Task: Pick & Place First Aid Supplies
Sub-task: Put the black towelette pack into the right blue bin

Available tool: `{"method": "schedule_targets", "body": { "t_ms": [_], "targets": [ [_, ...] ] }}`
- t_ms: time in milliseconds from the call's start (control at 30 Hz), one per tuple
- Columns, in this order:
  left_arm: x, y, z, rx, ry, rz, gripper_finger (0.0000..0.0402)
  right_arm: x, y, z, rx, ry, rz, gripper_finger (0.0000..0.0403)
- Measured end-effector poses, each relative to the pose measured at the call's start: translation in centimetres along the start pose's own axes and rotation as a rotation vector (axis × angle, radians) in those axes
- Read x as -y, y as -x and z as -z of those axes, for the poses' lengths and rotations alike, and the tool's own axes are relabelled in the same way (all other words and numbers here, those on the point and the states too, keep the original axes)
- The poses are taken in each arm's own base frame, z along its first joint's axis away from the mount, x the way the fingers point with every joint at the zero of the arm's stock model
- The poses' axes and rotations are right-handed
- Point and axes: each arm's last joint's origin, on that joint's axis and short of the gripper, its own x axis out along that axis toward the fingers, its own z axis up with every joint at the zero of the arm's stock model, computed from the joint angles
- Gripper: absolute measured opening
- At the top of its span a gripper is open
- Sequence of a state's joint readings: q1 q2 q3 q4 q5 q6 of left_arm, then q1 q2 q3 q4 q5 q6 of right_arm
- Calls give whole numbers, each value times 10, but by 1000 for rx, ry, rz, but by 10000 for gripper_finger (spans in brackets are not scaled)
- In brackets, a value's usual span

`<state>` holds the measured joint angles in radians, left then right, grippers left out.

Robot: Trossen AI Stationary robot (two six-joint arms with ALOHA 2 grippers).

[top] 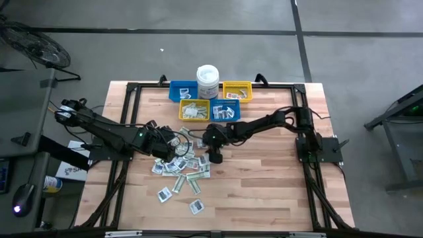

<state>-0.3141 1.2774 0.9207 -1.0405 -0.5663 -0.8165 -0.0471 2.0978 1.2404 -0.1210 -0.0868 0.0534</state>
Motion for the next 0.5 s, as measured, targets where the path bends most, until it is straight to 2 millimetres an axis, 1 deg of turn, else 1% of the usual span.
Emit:
{"method": "schedule_targets", "body": {
  "t_ms": [167, 233, 333, 500],
  "targets": [
    [0, 0, 0, 3, 3, 3, 206, 0, 0, 6, -59, -86, 2, 212],
    [1, 0, -1, 6, 5, 5, 206, 0, 1, 7, -72, -106, 7, 204],
    [2, 0, -1, 13, 13, 14, 206, 1, 1, 9, -91, -104, 24, 177],
    [2, 0, -2, 18, 17, 19, 206, 2, 1, 10, -100, -75, 55, 118]
  ]
}}
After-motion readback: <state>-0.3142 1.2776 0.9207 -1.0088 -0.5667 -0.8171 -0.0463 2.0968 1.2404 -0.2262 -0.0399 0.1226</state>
